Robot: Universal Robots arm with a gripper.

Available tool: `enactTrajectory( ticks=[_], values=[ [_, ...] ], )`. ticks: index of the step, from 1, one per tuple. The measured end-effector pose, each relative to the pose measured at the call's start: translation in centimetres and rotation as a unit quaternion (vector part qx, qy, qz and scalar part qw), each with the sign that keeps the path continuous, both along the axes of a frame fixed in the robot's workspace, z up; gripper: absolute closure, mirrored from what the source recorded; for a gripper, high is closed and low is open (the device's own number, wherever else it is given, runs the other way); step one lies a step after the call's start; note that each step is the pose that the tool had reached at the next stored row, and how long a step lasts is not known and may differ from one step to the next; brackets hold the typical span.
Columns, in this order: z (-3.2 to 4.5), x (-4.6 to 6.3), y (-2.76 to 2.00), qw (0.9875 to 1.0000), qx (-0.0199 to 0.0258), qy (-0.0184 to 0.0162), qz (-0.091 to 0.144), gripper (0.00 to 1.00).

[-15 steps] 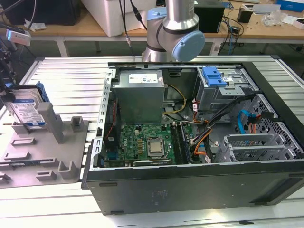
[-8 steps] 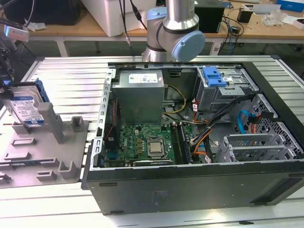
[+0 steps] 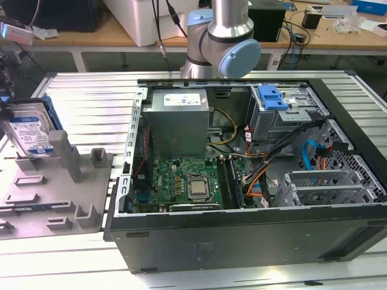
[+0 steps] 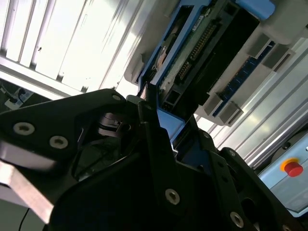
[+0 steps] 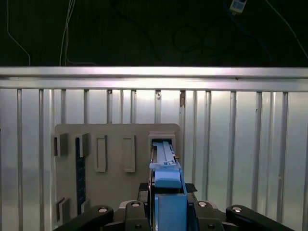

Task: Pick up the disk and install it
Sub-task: 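Pick up the disk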

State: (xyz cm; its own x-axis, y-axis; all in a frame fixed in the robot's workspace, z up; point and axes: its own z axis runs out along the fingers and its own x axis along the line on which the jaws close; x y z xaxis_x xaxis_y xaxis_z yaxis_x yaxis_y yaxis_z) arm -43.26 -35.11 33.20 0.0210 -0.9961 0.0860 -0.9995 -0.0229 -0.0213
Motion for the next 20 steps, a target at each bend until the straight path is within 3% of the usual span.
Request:
enactTrajectory(
  ticks=[13,16,20],
  values=[
    [2.9,0.0,0.0,1.0,-0.0001,-0.0002,0.002,0.64],
    [4.18,0.0,0.0,1.0,-0.0001,-0.0003,0.002,0.64],
    [5.07,0.0,0.0,1.0,-0.0001,-0.0004,0.003,0.64]
  ],
)
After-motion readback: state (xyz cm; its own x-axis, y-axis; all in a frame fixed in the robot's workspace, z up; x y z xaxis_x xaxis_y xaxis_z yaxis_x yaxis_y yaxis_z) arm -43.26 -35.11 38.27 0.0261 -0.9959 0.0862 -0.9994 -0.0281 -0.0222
